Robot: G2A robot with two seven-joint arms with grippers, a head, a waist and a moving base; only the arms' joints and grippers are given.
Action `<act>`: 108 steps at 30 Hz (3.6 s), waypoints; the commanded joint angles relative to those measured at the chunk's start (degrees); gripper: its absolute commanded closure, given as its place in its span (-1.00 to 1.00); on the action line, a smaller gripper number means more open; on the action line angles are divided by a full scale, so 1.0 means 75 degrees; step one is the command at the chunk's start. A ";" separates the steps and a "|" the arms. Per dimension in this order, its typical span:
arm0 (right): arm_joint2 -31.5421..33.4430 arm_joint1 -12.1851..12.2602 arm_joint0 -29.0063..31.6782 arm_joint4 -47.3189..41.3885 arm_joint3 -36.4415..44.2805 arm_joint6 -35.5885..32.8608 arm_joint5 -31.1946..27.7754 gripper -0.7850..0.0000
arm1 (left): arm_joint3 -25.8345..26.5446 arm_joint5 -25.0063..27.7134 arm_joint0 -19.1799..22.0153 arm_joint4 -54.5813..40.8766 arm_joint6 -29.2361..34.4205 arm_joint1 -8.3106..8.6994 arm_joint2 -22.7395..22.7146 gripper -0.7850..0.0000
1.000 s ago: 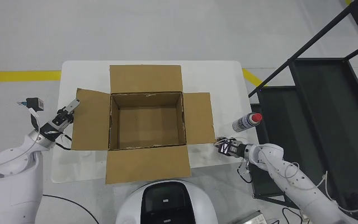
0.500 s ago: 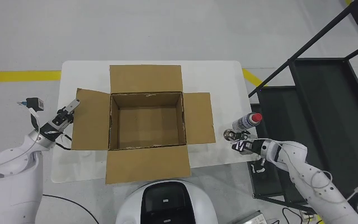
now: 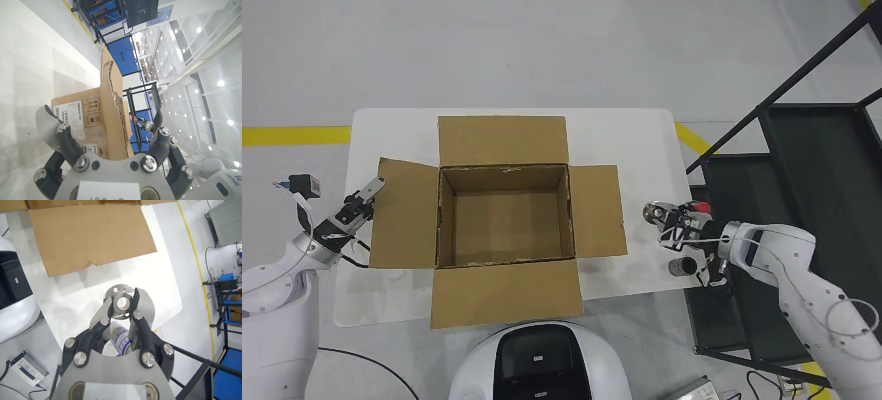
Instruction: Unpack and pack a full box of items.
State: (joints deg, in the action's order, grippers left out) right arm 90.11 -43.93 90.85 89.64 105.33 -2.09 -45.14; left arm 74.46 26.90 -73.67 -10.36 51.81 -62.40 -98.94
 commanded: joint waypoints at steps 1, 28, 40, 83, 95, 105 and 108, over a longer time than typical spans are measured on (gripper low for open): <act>-0.0079 -0.0005 -0.0293 -0.0116 0.0071 -0.0130 -0.0233 1.00 | 0.0000 0.0000 0.0000 0.0000 0.0000 0.0000 0.0000 -1.00; -0.2928 -0.0498 -0.3573 -0.1056 -0.0735 -0.0758 -0.1113 1.00 | 0.0000 0.0000 0.0000 0.0000 0.0000 0.0000 0.0000 -1.00; -0.3073 -0.0525 -0.3590 -0.1074 -0.0587 -0.0605 -0.1181 1.00 | 0.0000 0.0000 0.0000 0.0000 0.0000 0.0000 0.0000 -1.00; -0.8670 -0.3745 -0.8331 -0.0640 -0.5734 0.0404 -0.0602 -1.00 | 0.0000 0.0000 0.0000 0.0000 0.0000 0.0000 0.0000 -1.00; -0.7097 -0.2942 -0.7703 -0.0163 -0.4093 0.1617 -0.0952 -1.00 | 0.0000 0.0000 0.0000 0.0000 0.0000 0.0000 0.0000 -1.00; -0.3889 -0.1672 -0.4867 0.0230 -0.1332 0.1158 -0.1298 -1.00 | 0.0000 0.0000 0.0000 0.0000 0.0000 0.0000 0.0000 -1.00; -0.2846 -0.1416 -0.3772 0.0063 -0.0507 0.0674 -0.1296 -1.00 | 0.0000 0.0000 0.0000 0.0000 0.0000 0.0000 0.0000 -1.00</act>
State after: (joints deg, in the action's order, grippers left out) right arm 64.91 -55.25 58.61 90.67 98.85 4.40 -54.94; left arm 74.46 26.90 -73.67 -10.36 51.81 -62.40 -98.94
